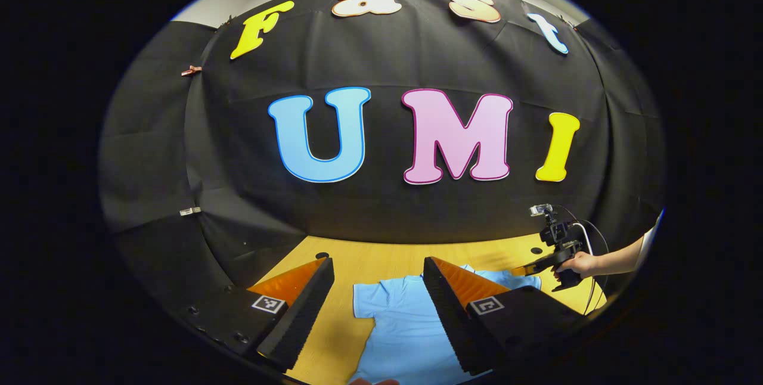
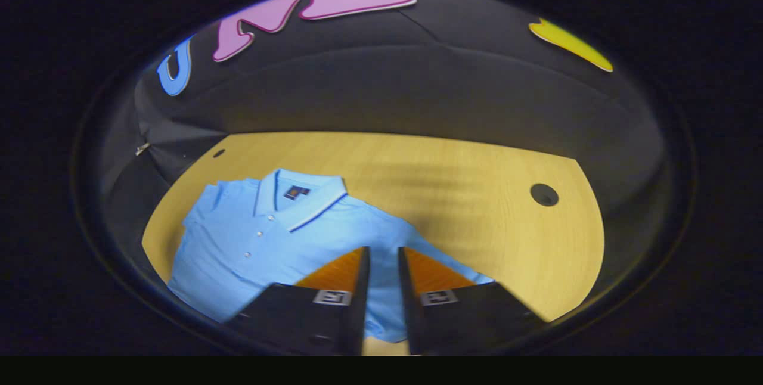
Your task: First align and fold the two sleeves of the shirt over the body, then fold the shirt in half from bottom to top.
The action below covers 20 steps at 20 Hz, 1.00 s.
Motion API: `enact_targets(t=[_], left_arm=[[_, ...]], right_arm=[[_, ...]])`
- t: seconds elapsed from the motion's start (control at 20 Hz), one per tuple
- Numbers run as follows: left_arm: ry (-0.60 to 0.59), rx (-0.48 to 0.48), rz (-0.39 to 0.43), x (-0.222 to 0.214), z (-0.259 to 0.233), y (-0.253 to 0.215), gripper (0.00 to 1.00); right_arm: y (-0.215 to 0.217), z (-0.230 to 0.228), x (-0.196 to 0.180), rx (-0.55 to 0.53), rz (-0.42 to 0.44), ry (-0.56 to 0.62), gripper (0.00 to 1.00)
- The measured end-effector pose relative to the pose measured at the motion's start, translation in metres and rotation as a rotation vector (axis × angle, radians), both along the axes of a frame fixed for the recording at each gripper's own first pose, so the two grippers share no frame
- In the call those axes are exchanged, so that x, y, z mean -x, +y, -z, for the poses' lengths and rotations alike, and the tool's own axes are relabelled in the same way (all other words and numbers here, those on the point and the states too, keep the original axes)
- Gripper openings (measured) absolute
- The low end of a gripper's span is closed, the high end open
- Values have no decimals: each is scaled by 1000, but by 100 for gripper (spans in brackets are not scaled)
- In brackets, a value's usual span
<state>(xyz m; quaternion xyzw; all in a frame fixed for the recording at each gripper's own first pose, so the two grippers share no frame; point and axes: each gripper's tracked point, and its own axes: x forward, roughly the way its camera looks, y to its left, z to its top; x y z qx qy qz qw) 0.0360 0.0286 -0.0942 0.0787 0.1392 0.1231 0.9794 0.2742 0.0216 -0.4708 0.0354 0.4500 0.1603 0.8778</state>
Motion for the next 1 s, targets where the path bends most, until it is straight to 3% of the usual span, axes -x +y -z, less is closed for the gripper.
enact_targets(t=[0.05, 0.15, 0.3, 0.45, 0.65, 0.7, 0.75, 0.85, 0.9, 1.0], left_arm=[[1, 7, -2, 0, 1, 0, 97], [9, 21, -6, -1, 6, 1, 96], [13, 25, 5, -5, 8, -3, 96], [18, 8, 24, -10, 8, -9, 96], [32, -7, 40, -14, 12, -15, 96], [33, -6, 41, -14, 13, -15, 96], [32, -4, 42, -15, 13, -17, 96], [28, -4, 43, -16, 11, -18, 96], [27, -6, 44, -16, 11, -18, 96], [27, -12, 47, -17, 11, -18, 96]], right_arm=[[-15, 6, 2, 44, 13, 7, 57], [-38, 17, 7, 89, 36, 25, 63], [-56, 33, 16, 99, 92, 79, 96], [-61, 50, 24, 80, 124, 134, 99], [-59, 51, 13, 74, 151, 120, 99], [-60, 51, 15, 106, 132, 109, 92], [-52, 50, 18, 99, 104, 103, 92], [-40, 49, 20, 95, 78, 100, 60], [-36, 50, 20, 88, 76, 99, 56], [-32, 48, 17, 55, 111, 101, 24]])
